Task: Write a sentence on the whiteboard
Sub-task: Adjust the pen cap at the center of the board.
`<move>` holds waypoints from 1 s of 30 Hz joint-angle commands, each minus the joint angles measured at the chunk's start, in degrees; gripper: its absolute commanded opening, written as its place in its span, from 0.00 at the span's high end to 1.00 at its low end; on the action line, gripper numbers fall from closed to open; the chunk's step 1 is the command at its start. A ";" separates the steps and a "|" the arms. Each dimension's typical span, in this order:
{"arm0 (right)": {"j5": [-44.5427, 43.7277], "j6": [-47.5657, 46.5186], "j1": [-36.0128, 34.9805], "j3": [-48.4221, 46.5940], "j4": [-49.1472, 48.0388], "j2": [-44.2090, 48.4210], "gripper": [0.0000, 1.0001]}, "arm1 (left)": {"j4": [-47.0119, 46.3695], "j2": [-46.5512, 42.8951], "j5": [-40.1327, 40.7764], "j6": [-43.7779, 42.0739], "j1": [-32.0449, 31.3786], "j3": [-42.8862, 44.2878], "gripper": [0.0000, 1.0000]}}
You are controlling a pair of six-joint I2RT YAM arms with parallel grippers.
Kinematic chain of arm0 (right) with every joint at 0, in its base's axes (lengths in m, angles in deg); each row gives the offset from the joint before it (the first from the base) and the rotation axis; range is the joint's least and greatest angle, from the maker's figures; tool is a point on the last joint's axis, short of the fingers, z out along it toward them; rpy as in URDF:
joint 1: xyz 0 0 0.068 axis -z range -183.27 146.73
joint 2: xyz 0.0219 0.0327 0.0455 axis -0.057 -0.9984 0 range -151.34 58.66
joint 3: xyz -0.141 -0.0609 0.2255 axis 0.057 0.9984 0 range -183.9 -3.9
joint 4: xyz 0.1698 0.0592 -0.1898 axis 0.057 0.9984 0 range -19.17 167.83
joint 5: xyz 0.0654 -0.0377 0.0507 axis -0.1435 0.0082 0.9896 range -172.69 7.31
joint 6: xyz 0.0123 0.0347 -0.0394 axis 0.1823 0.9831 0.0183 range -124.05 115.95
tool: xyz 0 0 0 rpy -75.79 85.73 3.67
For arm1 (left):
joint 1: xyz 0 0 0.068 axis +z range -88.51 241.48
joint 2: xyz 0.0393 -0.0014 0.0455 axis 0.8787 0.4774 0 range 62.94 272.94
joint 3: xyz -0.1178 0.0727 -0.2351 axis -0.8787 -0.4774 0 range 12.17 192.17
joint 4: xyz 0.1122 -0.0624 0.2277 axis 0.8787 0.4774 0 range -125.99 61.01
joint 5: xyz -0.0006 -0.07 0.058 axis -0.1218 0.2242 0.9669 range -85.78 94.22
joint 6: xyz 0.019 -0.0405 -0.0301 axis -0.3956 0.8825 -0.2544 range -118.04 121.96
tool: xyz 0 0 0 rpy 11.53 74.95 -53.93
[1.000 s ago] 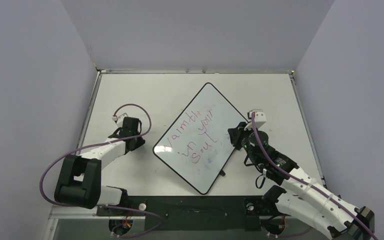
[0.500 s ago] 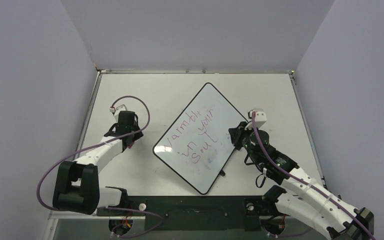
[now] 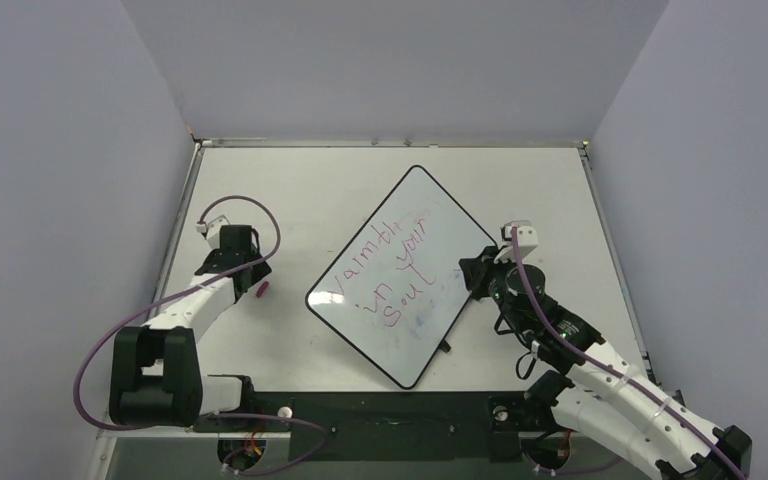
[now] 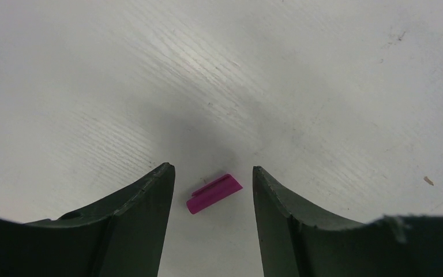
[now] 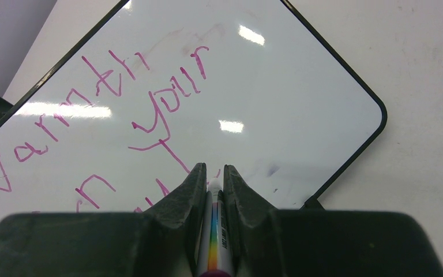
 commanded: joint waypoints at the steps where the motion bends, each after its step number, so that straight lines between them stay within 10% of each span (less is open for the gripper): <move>1: 0.02 0.46 0.35 0.45 -0.38 1.45 1.00 | -2.35 1.74 -3.56 1.93 2.19 0.32 0.50; 30: -1.28 0.04 0.52 0.26 2.89 4.70 1.00 | -11.72 -8.59 -19.37 16.29 4.41 -11.88 0.51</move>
